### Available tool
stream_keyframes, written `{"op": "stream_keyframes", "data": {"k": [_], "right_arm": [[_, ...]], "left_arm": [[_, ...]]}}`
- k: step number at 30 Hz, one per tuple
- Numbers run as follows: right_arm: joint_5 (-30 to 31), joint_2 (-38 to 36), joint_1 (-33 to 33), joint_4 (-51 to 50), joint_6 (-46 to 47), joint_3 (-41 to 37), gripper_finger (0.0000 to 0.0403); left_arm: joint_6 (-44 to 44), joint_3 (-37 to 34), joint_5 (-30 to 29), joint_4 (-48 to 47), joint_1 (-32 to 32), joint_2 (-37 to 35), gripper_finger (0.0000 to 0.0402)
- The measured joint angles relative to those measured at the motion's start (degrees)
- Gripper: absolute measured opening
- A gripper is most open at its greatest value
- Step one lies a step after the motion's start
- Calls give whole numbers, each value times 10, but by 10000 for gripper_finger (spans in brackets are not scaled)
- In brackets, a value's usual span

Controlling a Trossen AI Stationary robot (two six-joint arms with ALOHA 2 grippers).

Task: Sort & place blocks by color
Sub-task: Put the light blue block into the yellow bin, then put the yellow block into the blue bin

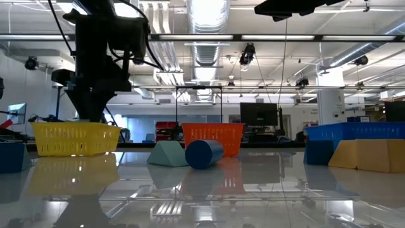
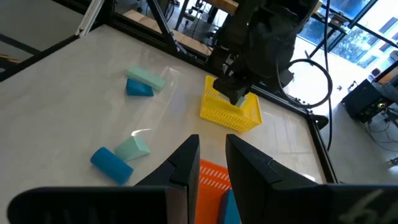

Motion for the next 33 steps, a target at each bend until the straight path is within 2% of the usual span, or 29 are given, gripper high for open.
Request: {"op": "stream_keyframes", "data": {"k": [7,17,22,25,29,33], "right_arm": [[0,0,0,0,1,0,68],[0,0,0,1,12,0,68],[0,0,0,1,30,0,68],[0,0,0,2,49,-2,68],[-1,1,0,-2,84,-13,68],[-1,1,0,-1,129,-27,68]], "left_arm": [[0,-2,-1,0,0,0,128],[10,-3,-5,0,0,0,207],[16,12,-9,0,-5,0,221],[28,33,-36,2,-17,-1,221],[69,59,-77,53,-47,-8,221],[173,70,-85,221,-100,-16,221]]}}
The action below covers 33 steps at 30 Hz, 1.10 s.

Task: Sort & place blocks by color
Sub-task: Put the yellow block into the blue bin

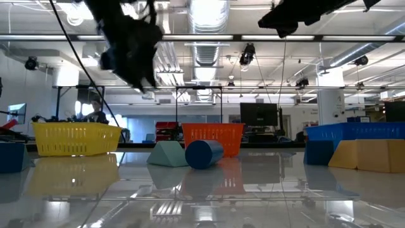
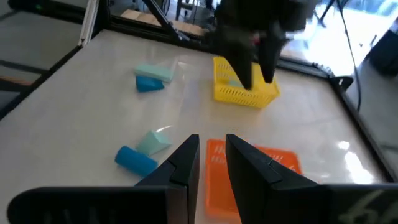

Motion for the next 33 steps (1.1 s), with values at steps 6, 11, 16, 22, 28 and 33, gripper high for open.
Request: {"op": "stream_keyframes", "data": {"k": [6,11,16,22,28,33], "right_arm": [[0,0,0,32,70,-19,68],[1,0,2,65,113,-23,68],[1,0,19,116,133,-23,68],[0,0,45,157,137,-15,68],[1,11,45,153,153,26,68],[23,35,45,77,164,77,68]], "left_arm": [[307,-4,3,273,-100,-3,221],[442,-5,6,308,-155,-12,221],[451,-27,1,309,-165,-42,221],[451,-90,-8,361,-165,-89,221],[437,-130,-53,386,-165,-151,221],[424,-157,-61,392,-165,-183,221]]}}
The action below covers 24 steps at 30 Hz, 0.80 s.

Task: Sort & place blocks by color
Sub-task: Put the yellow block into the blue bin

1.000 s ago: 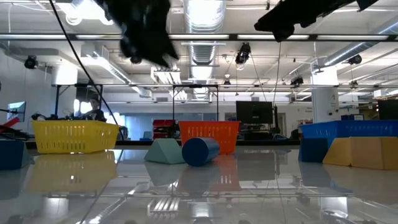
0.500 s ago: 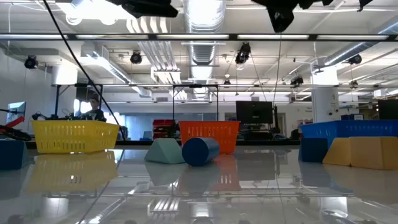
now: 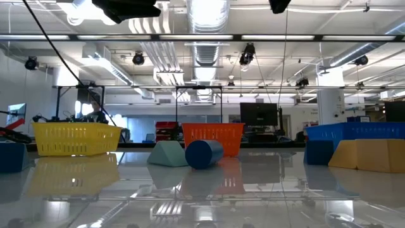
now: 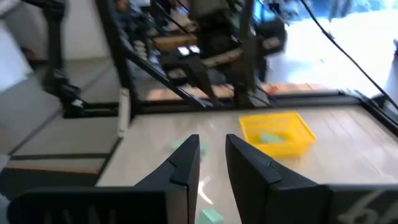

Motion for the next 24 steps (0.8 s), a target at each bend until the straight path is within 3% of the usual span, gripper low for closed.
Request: {"op": "stream_keyframes", "data": {"k": [9,16,24], "right_arm": [[22,105,0,-235,-1,153,68],[20,207,0,-465,119,278,68],[-5,291,14,-642,197,317,68]], "left_arm": [[0,-27,0,14,0,-27,221],[0,-28,0,12,0,-29,221],[1,-28,0,11,0,-33,221]]}}
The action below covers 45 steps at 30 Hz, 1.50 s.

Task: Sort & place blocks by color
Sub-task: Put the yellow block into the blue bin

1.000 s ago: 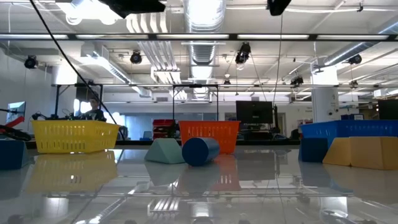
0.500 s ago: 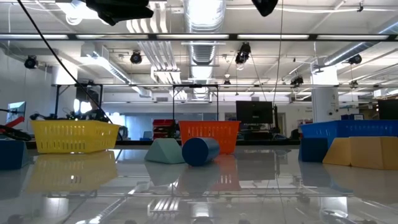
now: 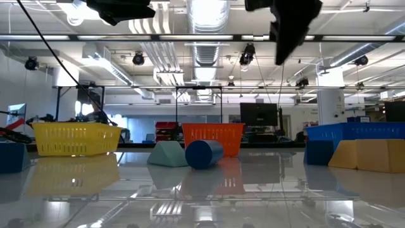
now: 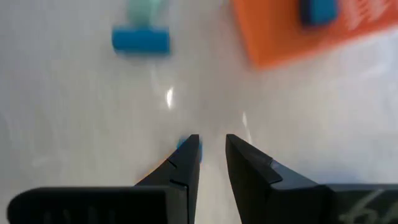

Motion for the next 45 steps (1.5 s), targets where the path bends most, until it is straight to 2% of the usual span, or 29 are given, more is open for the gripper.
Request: {"op": "stream_keyframes", "data": {"k": [4,11,16,18,22,27,35,45], "right_arm": [[-43,28,8,-35,46,-9,68],[-109,60,18,-36,226,-34,79],[-133,72,41,-33,255,-49,127],[-151,75,46,-33,292,-55,152],[-153,77,58,-30,392,-67,201],[-154,82,78,-23,474,-71,249],[-153,114,89,3,493,-73,282],[-153,147,88,54,476,-75,269]], "left_arm": [[0,0,0,0,0,-1,221],[0,0,0,-1,0,-1,221],[1,-3,0,-3,0,-1,221],[1,-3,0,-3,0,-1,221],[1,-3,0,-2,0,-1,221],[1,-3,0,-2,0,-1,221],[0,-3,0,-2,0,-1,221],[0,-3,0,-1,0,0,221]]}}
